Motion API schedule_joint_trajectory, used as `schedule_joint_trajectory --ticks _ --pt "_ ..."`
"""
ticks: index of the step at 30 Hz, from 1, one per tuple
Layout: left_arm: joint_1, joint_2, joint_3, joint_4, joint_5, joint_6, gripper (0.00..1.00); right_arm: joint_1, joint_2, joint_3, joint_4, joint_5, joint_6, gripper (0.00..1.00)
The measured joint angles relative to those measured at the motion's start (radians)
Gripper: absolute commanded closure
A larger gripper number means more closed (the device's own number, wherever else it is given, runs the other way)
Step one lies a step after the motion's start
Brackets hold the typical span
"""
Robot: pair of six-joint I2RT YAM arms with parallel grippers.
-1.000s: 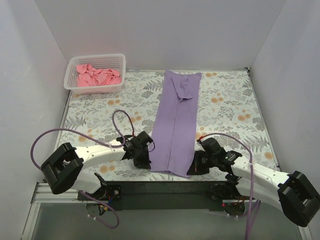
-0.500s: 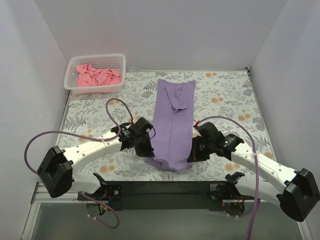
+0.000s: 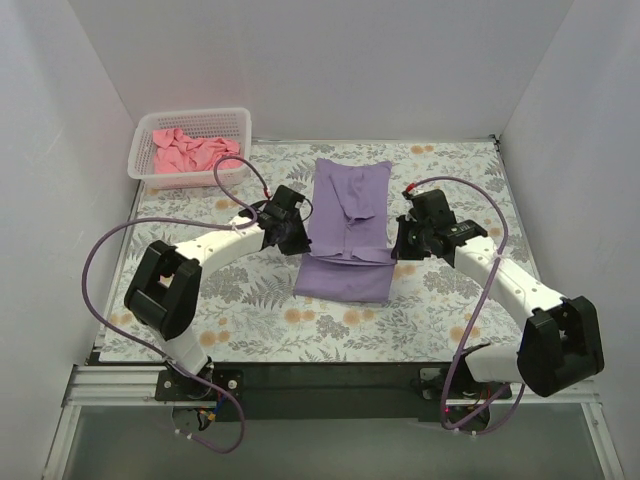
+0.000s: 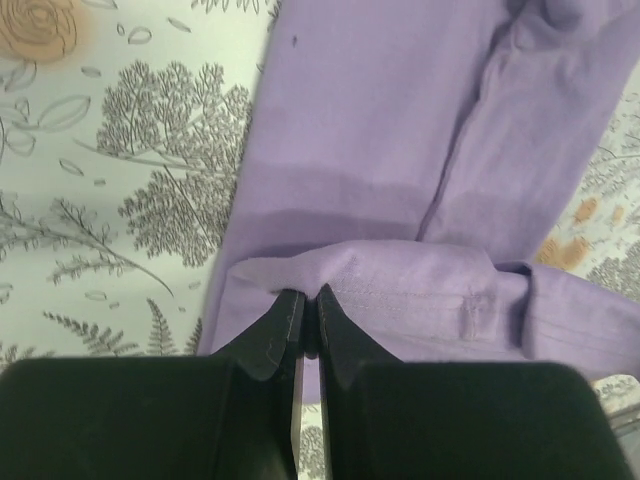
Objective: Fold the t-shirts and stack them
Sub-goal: Fold the tshirt
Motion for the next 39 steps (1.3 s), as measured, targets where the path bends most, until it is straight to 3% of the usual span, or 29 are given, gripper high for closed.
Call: schedule_joint_trajectory --ticks 26,28,31,32,34,36,39 --pt "0.033 0.219 0.106 0.159 -0.089 0.069 0.99 -0.075 0.295 0.025 0.284 -0.023 -0.153 0.99" --pt "0.033 0.222 0.106 0.170 -0.096 0.069 0.92 -0.075 0.314 0.026 0.298 -0.023 -0.161 0.99" --pt "0.033 0.222 0.106 0.179 -0.104 0.074 0.73 -0.075 0.338 0.034 0.301 -0.024 -0.174 0.78" --pt "0.033 0.222 0.105 0.182 -0.108 0.074 0.63 -0.075 0.340 0.037 0.301 -0.024 -0.177 0.68" --pt "0.033 0.216 0.098 0.185 -0.115 0.076 0.54 -0.075 0.336 0.044 0.300 -0.023 -0.185 0.58" --pt "0.033 0.193 0.082 0.186 -0.125 0.075 0.43 -0.074 0.318 0.050 0.299 -0.015 -0.195 0.55" --pt "0.026 0.134 0.058 0.170 -0.140 0.067 0.43 -0.063 0.252 0.051 0.291 0.008 -0.204 0.55"
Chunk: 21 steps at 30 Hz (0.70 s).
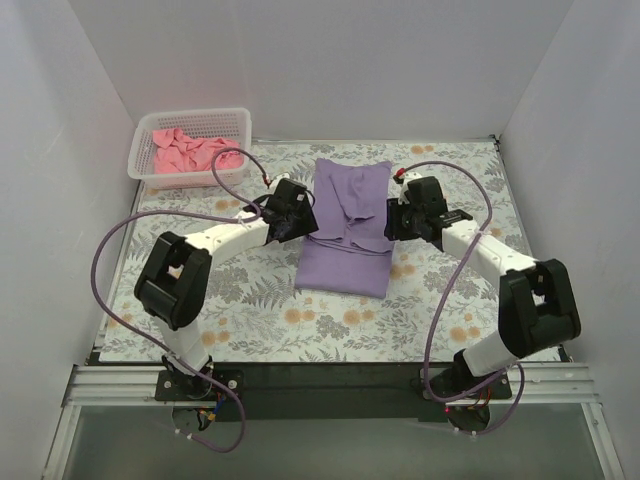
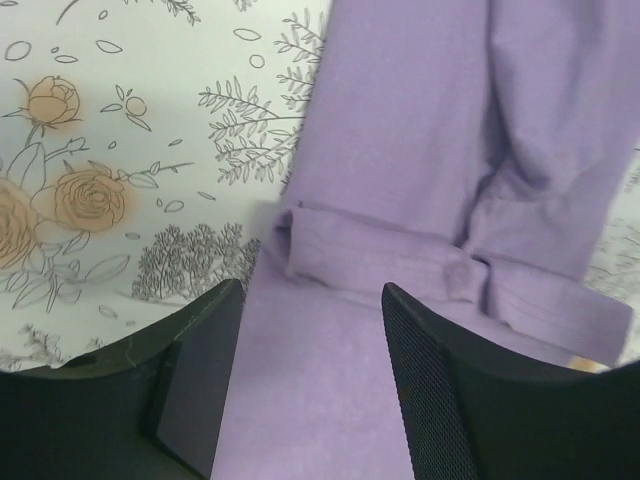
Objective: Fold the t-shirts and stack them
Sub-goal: Fold the tshirt
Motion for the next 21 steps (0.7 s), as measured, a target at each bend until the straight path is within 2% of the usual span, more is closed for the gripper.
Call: schedule_joint_trajectory --ticks 2,3,4,6,7,12,21 --pt "-0.011 -0.058 -0.015 -0.006 -0.014 -0.006 0.44 0.014 -0.058 0.000 0.001 0.008 -0.002 0.61" --pt "-0.023 -0.088 -0.023 -0.009 -0.019 -0.009 0.50 0.024 -0.080 0.000 0.002 0.009 -0.003 0.64" --pt "-0.038 -0.116 -0.032 -0.010 -0.026 -0.014 0.52 0.039 -0.103 0.000 0.004 0.008 -0.005 0.74" --pt "-0.078 -0.164 -0.055 -0.014 -0.036 -0.019 0.57 0.078 -0.133 -0.003 0.013 0.007 -0.011 0.84" --pt "-0.105 -0.183 -0.068 -0.014 -0.038 -0.023 0.63 0.100 -0.138 -0.009 0.023 0.006 -0.012 0.86" --pt "-0.215 -0.184 -0.148 -0.017 -0.029 -0.043 0.66 0.188 -0.101 -0.061 0.058 -0.002 -0.010 0.88" --pt "-0.230 -0.106 -0.227 -0.031 -0.023 -0.071 0.67 0.220 0.085 -0.074 0.111 -0.008 -0.011 0.85"
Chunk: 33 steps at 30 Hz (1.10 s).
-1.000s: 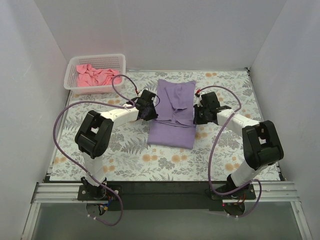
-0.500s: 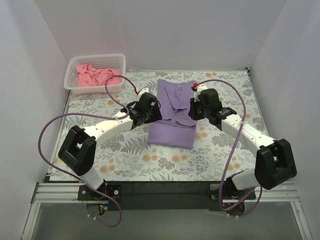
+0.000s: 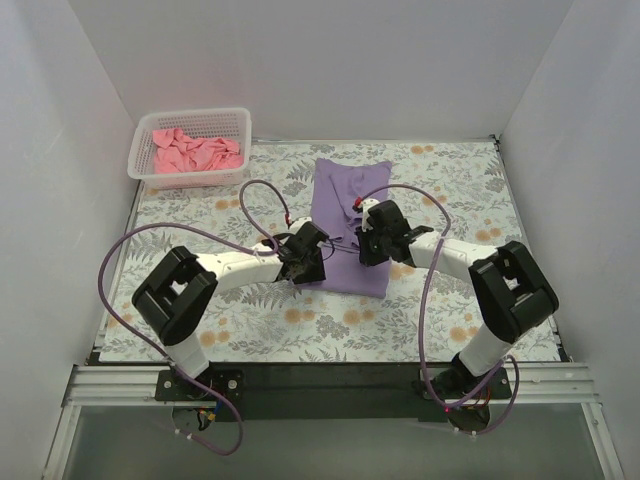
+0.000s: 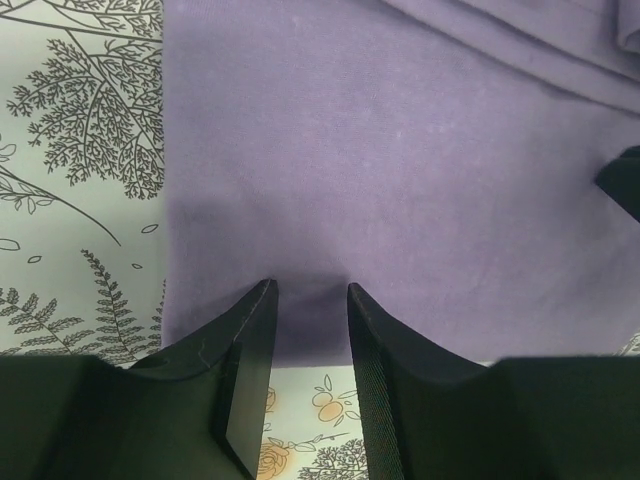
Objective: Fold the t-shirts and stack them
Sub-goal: Fold the tshirt
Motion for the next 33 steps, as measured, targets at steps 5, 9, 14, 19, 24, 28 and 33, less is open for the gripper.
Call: schedule_joint_trajectory --ticks 5,9,14,19,24,28,33 --pt "0.000 -0.016 -0.031 0.031 0.000 -0.014 0.67 -0.001 0.087 0.038 0.011 0.050 -0.024 0.80" --pt "0.000 -0.034 -0.059 0.058 0.000 -0.026 0.67 -0.014 0.155 0.125 0.031 0.127 -0.058 0.79" --pt "0.000 -0.053 -0.086 0.079 0.001 -0.041 0.67 -0.070 0.199 0.238 0.050 0.211 -0.073 0.76" --pt "0.000 -0.088 -0.129 0.093 0.013 -0.057 0.67 -0.079 0.116 0.242 0.096 0.149 -0.071 0.73" --pt "0.000 -0.127 -0.164 0.091 0.038 -0.079 0.65 -0.068 -0.029 0.110 0.166 0.018 -0.035 0.62" --pt "-0.005 -0.235 -0.235 0.052 0.052 -0.112 0.60 -0.069 -0.168 -0.076 0.177 -0.061 0.031 0.56" --pt "-0.006 -0.407 -0.297 0.029 0.053 -0.163 0.51 -0.089 -0.362 -0.301 0.169 -0.151 0.125 0.49"
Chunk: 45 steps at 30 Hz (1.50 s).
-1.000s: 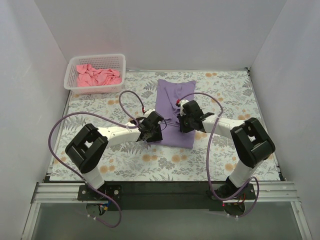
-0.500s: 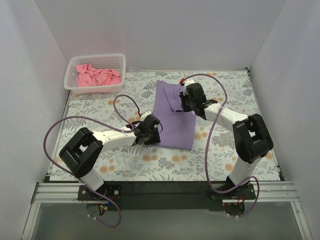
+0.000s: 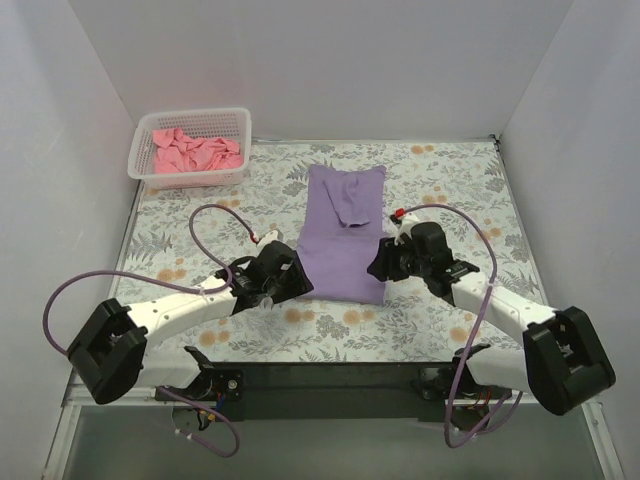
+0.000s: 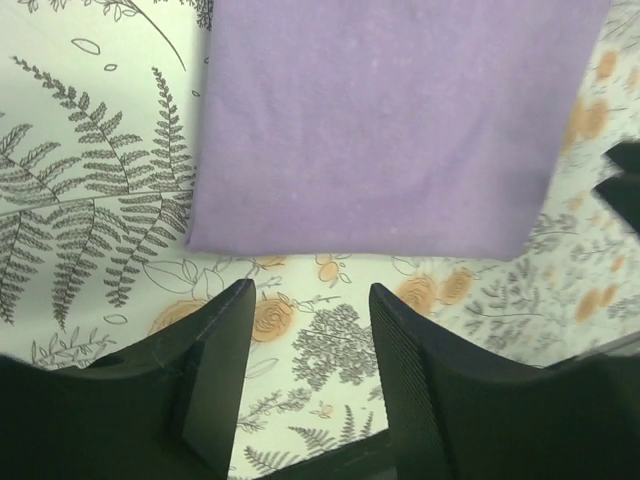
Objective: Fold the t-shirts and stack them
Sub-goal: Fold the tshirt
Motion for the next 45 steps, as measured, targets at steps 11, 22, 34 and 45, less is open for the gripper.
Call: schedule_joint_trajectory --ticks 11,22,34,45 --pt "0.050 0.005 -0.059 0.003 -0.010 -0.038 0.34 -0.024 -0.273 -0.285 0.002 -0.040 0.214 0.30" --pt "0.080 0.106 -0.039 0.054 0.006 -0.016 0.55 -0.024 -0.275 -0.309 0.015 -0.039 0.289 0.30" --pt "0.080 0.132 -0.023 0.027 0.058 -0.023 0.82 -0.024 -0.242 -0.325 0.019 -0.029 0.340 0.31" --pt "0.078 0.138 -0.021 0.011 0.060 -0.020 1.00 -0.025 -0.151 -0.317 0.100 -0.049 0.396 0.39"
